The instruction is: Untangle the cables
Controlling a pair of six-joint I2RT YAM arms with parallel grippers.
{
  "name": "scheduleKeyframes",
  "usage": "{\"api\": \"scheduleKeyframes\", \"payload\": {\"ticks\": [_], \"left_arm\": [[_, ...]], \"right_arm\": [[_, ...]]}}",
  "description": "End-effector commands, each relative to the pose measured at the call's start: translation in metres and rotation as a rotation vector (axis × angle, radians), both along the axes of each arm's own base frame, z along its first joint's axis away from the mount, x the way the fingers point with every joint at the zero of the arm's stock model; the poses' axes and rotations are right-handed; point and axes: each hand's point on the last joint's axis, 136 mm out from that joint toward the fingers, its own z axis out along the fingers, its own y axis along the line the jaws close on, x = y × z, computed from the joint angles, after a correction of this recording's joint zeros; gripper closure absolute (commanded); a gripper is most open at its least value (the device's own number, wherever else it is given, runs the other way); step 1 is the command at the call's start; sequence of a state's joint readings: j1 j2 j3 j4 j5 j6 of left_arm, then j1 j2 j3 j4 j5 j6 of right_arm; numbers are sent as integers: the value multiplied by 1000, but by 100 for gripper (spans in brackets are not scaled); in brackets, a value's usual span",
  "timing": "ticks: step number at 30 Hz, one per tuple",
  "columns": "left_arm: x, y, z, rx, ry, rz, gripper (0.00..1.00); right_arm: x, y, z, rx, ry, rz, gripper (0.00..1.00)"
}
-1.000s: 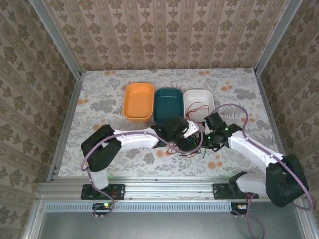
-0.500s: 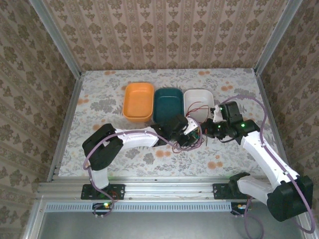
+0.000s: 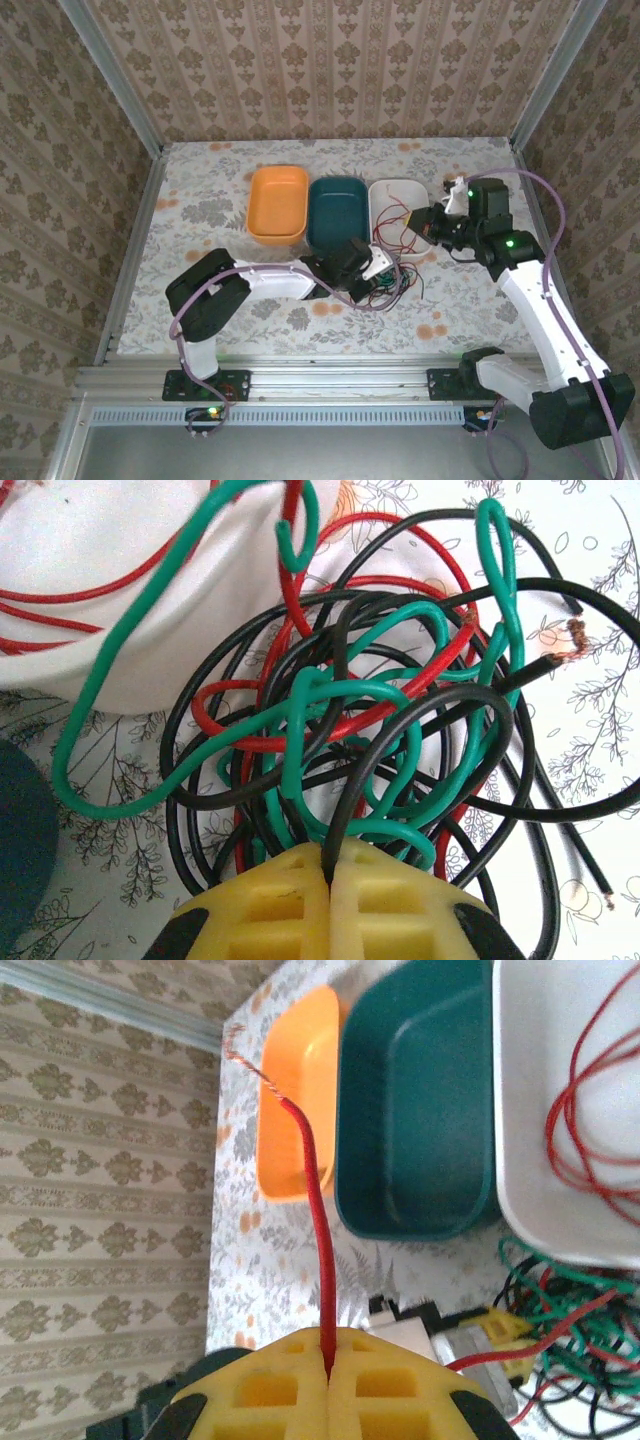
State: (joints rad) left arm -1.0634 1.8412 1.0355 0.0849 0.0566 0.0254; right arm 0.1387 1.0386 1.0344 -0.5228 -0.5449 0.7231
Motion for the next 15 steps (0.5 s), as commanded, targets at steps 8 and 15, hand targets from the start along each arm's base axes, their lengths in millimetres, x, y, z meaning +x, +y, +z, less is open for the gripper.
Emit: {"api": "scheduleKeyframes", "payload": {"ticks": [8, 15], "left_arm": [[-9, 31, -16, 77, 32, 18, 100], [-10, 35, -16, 86, 24, 35, 100]], "right_arm": [[34, -54, 125, -176, -409, -240, 100], [52, -83, 187, -183, -618, -386, 100]]}}
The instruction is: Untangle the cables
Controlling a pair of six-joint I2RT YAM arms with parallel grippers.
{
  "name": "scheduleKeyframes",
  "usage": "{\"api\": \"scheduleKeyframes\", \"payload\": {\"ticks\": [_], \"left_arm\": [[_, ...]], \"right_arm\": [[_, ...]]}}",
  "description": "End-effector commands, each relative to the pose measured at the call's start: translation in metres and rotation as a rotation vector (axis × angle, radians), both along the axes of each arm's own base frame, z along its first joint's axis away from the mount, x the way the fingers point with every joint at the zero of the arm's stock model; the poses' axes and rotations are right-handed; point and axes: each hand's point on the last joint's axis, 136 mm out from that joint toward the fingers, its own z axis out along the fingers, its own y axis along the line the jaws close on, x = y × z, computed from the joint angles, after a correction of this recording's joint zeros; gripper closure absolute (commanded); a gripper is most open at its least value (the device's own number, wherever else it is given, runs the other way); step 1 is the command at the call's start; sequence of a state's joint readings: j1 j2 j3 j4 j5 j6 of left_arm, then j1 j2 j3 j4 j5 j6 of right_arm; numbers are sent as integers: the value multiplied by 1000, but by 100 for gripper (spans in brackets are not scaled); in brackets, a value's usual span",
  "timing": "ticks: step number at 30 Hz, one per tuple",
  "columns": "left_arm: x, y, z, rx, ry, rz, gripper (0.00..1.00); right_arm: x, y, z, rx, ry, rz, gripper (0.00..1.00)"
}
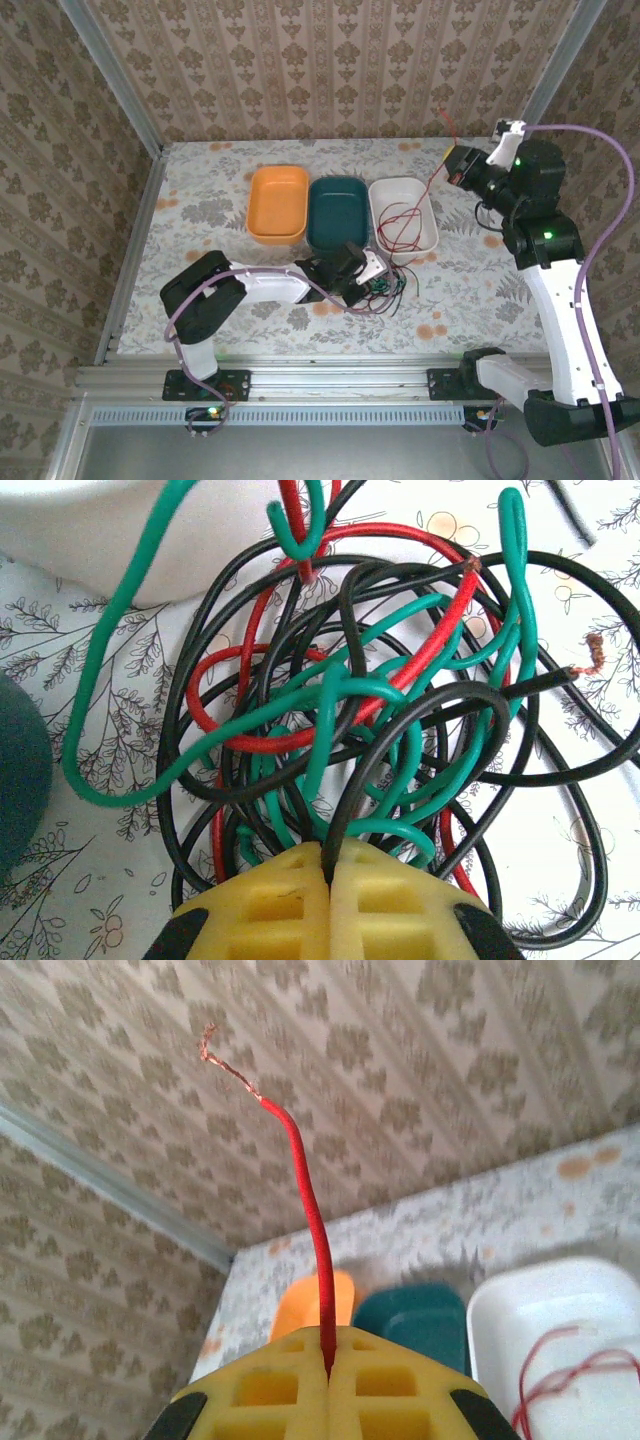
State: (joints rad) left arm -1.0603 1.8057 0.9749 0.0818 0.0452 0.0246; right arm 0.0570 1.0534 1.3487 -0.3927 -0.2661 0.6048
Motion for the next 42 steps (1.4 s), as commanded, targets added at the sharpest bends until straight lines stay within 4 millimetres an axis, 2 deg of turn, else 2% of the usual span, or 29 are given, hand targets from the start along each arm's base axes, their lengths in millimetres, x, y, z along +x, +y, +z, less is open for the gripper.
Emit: {"api": "scheduleKeyframes", "payload": {"ticks": [1, 9, 12, 14, 16, 18, 24, 29, 37, 42], "left_arm": [[-4, 18, -8, 58, 17, 27, 100], [-5, 20, -13, 78, 21, 29, 100], [-6, 22, -17, 88, 24, 30, 100], [-6, 22, -16, 85, 22, 28, 100], [-6, 22, -14, 80, 17, 30, 100], [-6, 23, -13, 77, 13, 31, 100], [-6, 23, -12, 75, 12, 32, 100], [-5, 23, -12, 75, 9, 33, 100], [-5, 20, -10, 71, 10, 29, 100], [-5, 17, -11, 69, 14, 24, 100]], "right_arm": [[12, -19, 39, -11, -163, -94, 100], [14, -29, 99, 24, -371, -127, 100], [15, -33, 113, 13, -396, -143, 100], [20, -34, 114, 0, -385, -147, 100], [29, -32, 108, -3, -365, -137, 100], [42, -30, 92, 5, -323, -122, 100], [80, -19, 32, 39, -191, -59, 100], [95, -20, -8, 13, -112, -64, 100], [90, -7, -20, -88, -95, -42, 100], [85, 4, 0, -146, -138, -38, 100]]}}
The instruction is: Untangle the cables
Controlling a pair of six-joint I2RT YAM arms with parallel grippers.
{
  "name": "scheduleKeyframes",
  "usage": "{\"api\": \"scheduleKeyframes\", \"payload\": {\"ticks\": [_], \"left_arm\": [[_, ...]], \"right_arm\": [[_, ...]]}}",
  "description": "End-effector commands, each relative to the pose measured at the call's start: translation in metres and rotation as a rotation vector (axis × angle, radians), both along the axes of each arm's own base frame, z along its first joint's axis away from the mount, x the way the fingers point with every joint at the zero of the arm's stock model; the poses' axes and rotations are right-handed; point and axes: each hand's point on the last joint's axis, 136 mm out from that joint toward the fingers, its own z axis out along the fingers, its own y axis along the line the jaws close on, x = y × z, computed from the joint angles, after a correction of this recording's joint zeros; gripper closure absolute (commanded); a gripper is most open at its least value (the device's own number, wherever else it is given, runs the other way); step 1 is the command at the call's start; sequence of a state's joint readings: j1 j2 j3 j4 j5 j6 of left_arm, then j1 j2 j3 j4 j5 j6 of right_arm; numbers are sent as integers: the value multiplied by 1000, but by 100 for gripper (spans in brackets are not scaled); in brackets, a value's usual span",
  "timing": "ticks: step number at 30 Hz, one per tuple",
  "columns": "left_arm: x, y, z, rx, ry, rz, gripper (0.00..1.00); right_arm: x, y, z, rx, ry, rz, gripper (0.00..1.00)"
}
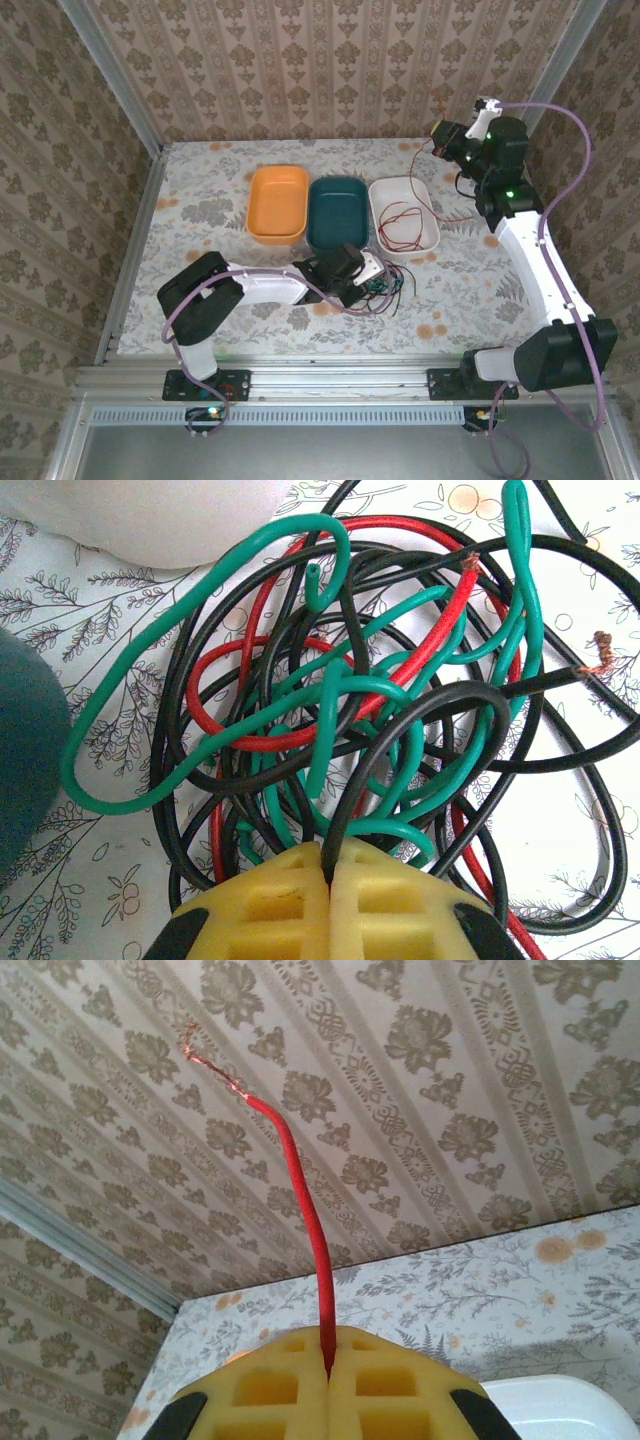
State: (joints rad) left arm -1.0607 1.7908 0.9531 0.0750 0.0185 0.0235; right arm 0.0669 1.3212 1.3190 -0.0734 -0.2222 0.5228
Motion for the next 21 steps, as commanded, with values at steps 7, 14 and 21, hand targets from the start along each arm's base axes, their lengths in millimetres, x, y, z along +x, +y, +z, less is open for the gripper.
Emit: {"api": "scheduleKeyframes", "payload": {"ticks": [7, 14, 21], "left_arm": [[-4, 7, -7, 42, 18, 10, 100], [-5, 8, -8, 51, 8, 12, 100], [-5, 11, -9, 56, 2, 19, 100]], "right_arm": [[-4, 15, 63, -92, -134, -10, 100], [11, 20, 24, -122, -48, -51, 100], [17, 37, -44, -310, 58, -135, 100]]}}
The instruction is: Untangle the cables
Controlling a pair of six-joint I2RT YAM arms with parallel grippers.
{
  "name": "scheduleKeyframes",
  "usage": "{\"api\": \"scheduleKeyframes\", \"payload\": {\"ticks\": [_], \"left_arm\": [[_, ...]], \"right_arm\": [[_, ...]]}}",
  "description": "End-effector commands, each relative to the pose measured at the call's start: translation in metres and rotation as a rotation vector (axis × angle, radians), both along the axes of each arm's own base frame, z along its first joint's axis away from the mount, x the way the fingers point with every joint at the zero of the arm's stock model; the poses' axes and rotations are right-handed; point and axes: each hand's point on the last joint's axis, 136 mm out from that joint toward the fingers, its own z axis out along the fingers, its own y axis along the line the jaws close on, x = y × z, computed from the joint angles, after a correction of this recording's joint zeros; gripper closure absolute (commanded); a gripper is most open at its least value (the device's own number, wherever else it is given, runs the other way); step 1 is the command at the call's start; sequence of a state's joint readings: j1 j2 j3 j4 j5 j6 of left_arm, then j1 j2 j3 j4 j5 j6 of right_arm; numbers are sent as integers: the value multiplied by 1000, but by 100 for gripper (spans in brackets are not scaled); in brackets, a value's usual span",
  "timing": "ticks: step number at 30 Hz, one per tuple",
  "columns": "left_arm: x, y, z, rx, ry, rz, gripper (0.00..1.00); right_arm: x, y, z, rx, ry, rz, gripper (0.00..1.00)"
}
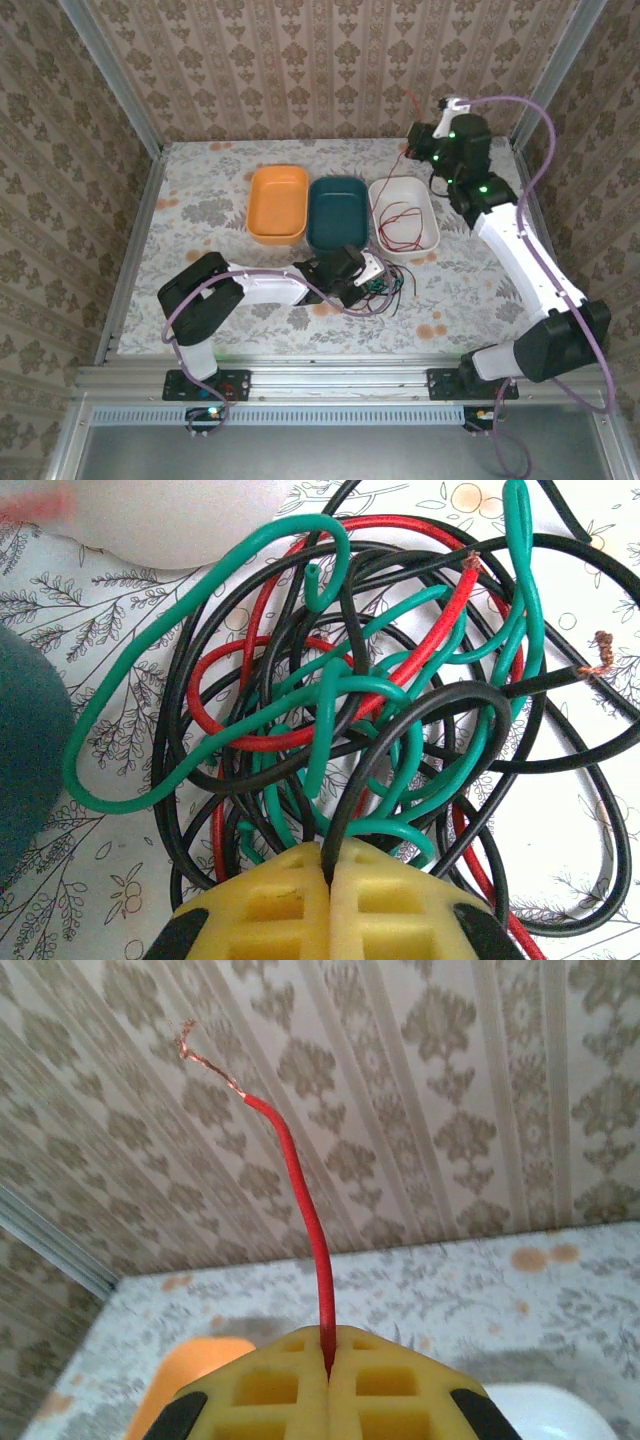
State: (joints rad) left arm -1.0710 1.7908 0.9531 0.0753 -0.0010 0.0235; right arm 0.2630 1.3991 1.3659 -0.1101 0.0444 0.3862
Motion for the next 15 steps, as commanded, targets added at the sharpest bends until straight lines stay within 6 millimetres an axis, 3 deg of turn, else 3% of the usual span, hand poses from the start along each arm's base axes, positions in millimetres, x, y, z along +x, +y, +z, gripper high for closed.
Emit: {"api": "scheduleKeyframes", "payload": {"ticks": [1, 5, 8, 11, 15], "left_arm": [[-4, 11, -8, 48, 15, 17, 100], [-4, 13, -9, 50, 14, 20, 100], [-3, 14, -9, 50, 12, 24, 100], [-4, 14, -8, 50, 10, 24, 100], [-3, 13, -8, 51, 10, 24, 100]], "right_arm": [[4, -9, -34, -140, 46, -116, 100], [-1, -17, -79, -194, 131, -168, 100], [-7, -32, -99, -236, 173, -238, 100], [-7, -22, -91, -221, 159, -178, 100], [-7, 2, -49, -154, 76, -69, 100]]}}
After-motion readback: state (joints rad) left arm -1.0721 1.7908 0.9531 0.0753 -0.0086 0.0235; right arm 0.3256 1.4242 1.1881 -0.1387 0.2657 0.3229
